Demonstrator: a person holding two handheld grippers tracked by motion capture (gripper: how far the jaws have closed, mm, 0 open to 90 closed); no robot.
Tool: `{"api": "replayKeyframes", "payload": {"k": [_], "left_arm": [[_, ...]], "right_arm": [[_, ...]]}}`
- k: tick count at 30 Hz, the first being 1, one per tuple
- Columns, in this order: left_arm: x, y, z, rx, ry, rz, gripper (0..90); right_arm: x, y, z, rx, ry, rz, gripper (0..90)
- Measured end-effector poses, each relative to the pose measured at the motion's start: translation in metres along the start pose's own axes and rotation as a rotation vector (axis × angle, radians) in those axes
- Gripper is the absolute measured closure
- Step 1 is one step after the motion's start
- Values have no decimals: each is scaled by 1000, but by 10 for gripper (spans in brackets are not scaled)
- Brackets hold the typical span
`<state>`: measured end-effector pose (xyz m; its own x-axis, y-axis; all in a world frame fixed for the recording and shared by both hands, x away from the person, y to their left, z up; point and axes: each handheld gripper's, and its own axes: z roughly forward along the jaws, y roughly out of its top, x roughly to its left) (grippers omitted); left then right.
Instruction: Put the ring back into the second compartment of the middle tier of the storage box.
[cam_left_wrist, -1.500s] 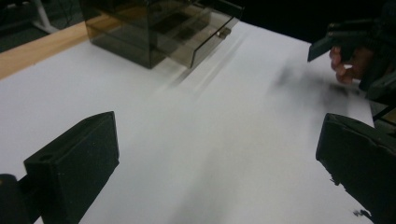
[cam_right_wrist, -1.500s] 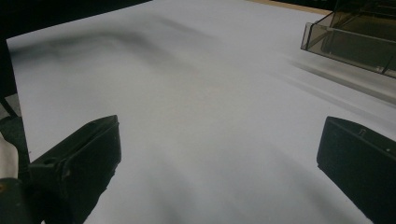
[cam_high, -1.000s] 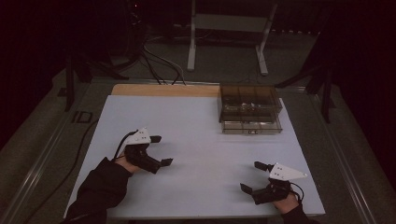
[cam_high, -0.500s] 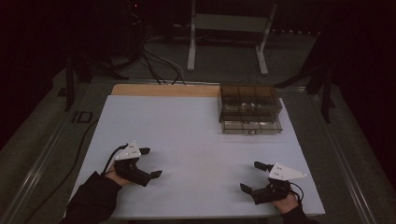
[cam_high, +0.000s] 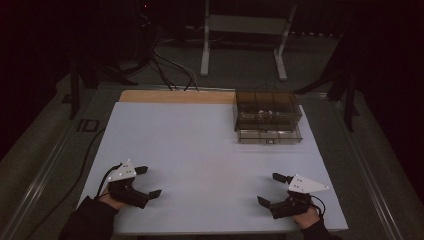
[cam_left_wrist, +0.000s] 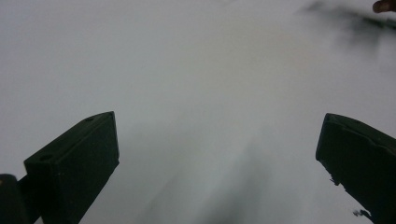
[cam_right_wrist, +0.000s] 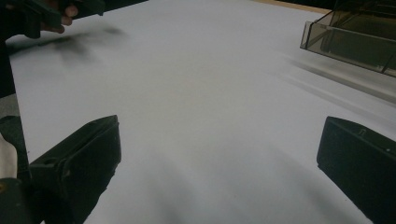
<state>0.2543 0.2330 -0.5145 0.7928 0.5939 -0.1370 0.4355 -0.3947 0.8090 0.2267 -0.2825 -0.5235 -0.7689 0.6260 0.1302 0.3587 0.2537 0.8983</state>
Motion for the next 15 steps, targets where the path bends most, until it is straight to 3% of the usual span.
{"api": "replayKeyframes", "payload": {"k": [6,9,15], "left_arm": [[6,-7,-4,-21,-3,-45,9],[5,-10,-2,-5,-12,-39,8],[5,-9,-3,-22,-18,-37,8]], "right_arm": [[0,0,1,5,-1,-7,0],[0,0,1,6,-1,-9,0],[-1,0,1,8,-2,-8,0]]}}
